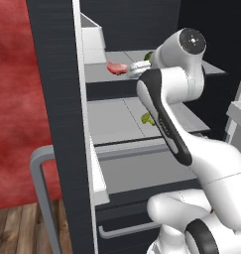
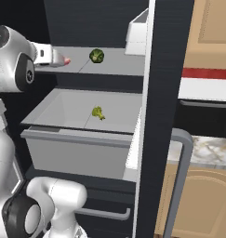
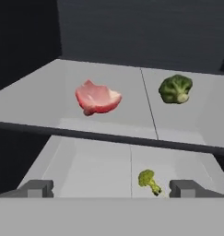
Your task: Place one broccoli and one steak in each tupperware on the nearby counter, to pack two identical lunches.
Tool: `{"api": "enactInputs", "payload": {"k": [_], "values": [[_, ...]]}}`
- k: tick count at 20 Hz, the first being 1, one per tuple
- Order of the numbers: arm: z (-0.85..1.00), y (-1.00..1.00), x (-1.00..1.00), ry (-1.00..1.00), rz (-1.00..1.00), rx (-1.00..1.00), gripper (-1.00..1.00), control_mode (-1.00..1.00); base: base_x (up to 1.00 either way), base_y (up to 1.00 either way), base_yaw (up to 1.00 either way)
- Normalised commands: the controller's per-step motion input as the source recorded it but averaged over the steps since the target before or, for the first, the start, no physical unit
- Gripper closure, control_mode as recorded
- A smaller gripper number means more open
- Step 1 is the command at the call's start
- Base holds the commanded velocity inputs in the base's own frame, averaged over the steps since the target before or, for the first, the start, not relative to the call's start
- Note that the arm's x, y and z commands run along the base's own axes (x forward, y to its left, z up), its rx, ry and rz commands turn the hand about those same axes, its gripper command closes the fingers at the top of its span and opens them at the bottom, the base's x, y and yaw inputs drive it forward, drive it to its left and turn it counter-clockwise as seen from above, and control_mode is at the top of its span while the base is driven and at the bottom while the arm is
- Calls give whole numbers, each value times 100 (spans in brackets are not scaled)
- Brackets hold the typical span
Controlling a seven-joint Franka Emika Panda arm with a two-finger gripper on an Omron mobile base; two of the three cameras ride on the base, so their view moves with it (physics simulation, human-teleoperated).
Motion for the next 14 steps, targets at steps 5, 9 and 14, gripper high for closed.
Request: {"api": "enactInputs", "payload": {"k": [5, 9, 14], "values": [[0, 4, 2, 7, -19, 18, -100, -100, 0, 0, 0], [0, 3, 4, 13, -17, 21, -100, -100, 0, 0, 0], [0, 3, 16, 14, -10, 22, -100, -100, 0, 0, 0]]}}
